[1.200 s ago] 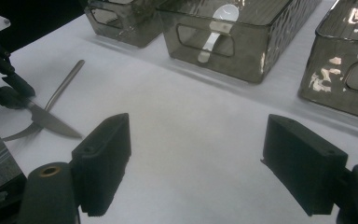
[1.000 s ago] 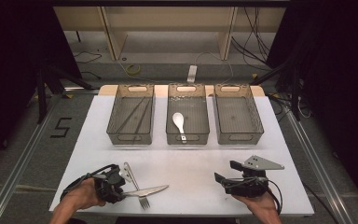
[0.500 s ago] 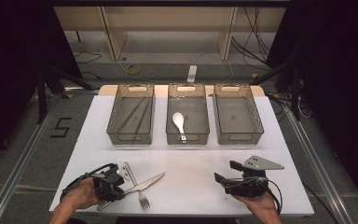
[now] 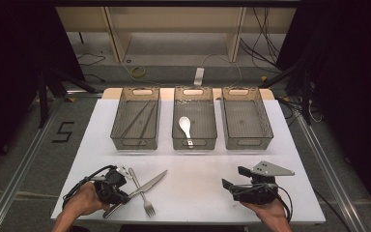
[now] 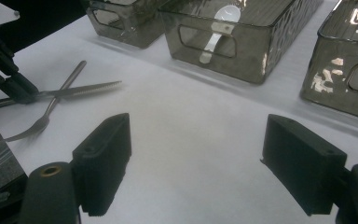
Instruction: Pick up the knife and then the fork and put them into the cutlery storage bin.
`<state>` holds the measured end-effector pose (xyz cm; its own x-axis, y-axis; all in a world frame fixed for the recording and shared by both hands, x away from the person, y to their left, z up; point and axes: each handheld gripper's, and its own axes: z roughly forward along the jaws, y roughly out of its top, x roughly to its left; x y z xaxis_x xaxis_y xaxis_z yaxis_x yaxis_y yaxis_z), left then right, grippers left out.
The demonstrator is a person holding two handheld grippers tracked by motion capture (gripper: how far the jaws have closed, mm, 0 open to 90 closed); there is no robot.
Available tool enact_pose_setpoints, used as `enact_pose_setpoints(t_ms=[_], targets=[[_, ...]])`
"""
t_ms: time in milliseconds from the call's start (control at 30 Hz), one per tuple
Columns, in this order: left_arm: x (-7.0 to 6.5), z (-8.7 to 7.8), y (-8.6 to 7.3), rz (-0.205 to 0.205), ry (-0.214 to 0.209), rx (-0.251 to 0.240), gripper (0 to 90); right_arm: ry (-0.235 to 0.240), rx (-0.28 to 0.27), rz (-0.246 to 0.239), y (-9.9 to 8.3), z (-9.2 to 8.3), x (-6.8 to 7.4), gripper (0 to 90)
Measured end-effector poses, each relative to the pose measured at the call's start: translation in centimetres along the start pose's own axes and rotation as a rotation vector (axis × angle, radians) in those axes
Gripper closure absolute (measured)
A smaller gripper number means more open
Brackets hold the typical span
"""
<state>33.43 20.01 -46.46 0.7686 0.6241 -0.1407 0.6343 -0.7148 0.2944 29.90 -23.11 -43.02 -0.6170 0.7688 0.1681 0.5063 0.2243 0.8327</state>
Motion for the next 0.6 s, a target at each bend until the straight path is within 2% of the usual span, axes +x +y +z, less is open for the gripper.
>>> enact_pose_setpoints(t_ms=[100, 367, 467, 533, 600], targets=[[0.2, -0.2, 0.1, -0.024, -0.005, -0.016, 78.9, 0.003, -0.001, 0.004, 0.0, 0.0, 0.0, 24.5], [0.2, -0.5, 0.8, -0.046, -0.057, -0.031, 78.9, 0.026, -0.011, -0.010, 0.2, 0.1, 0.8, 24.6], [-0.2, -0.7, 1.6, -0.046, -0.108, -0.052, 78.9, 0.046, -0.008, -0.037, 0.4, 0.4, 1.6, 24.6], [-0.6, -0.6, 2.3, -0.038, -0.125, -0.056, 78.9, 0.058, -0.001, -0.062, 0.6, 0.6, 2.1, 24.6], [-1.1, -0.6, 3.1, -0.022, -0.146, -0.054, 78.9, 0.080, 0.013, -0.106, 0.7, 0.7, 2.9, 24.6]])
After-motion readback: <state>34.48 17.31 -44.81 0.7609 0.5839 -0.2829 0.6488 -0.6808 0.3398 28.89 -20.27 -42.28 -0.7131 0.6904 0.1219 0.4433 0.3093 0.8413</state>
